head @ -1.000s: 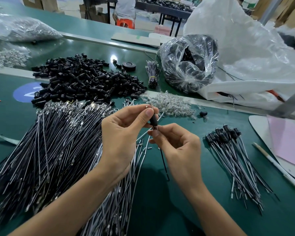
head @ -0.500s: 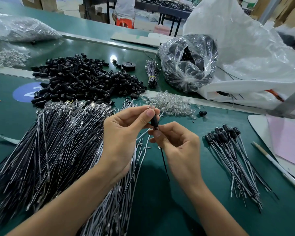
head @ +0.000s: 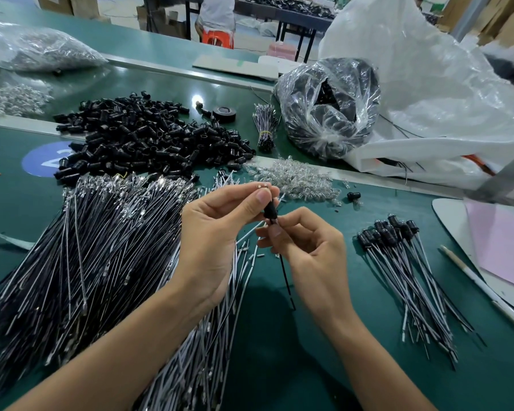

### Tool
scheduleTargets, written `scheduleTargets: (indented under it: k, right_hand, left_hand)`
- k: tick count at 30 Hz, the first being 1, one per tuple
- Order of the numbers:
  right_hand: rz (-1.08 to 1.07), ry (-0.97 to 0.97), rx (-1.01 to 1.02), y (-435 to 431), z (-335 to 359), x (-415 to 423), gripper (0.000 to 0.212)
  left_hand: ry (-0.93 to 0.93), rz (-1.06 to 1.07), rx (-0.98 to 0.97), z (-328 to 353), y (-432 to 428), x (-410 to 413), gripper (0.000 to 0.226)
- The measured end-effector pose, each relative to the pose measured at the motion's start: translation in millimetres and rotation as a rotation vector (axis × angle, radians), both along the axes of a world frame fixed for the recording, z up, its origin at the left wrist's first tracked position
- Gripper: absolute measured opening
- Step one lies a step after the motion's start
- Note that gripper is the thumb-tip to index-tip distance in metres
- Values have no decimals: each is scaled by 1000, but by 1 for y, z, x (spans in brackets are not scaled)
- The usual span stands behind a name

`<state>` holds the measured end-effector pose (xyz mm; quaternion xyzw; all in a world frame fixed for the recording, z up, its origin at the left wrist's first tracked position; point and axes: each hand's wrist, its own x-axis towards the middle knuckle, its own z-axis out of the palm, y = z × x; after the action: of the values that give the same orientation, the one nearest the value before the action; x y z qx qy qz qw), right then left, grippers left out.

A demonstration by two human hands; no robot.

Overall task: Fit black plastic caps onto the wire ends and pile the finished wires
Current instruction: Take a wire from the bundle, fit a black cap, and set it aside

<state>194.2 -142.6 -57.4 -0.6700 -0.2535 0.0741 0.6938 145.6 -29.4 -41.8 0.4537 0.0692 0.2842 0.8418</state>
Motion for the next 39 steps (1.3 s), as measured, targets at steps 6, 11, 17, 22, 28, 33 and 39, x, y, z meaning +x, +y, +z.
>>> scheduleTargets:
  k: [6,11,17,22,28,33,39]
  right_hand:
    - [13,-107,-39,-1,1,-1,3]
    - [41,-60,77,0,2,0,10]
    - [121,-48,145,-2,4,0,11]
    - [82,-122,75,-4,2,5,8]
    - [30,-198,28,-4,3,7,12]
    - [30,-210,-17,-7,1,3,12]
    - [9,-240,3,-10,2,9,11]
  left_hand:
    - [-13,20,31,0,-2,0,15]
    - [-16,11,71,0,-3,-2,10]
    - [-17,-18,107,1,1,-4,9]
    - [12,-57,174,1,8,-4,6]
    - [-18,-109,218,5,15,-5,7]
    - [-86,-114,249,-1,7,-4,11]
    - [-84,-193,314,-3,5,-4,19]
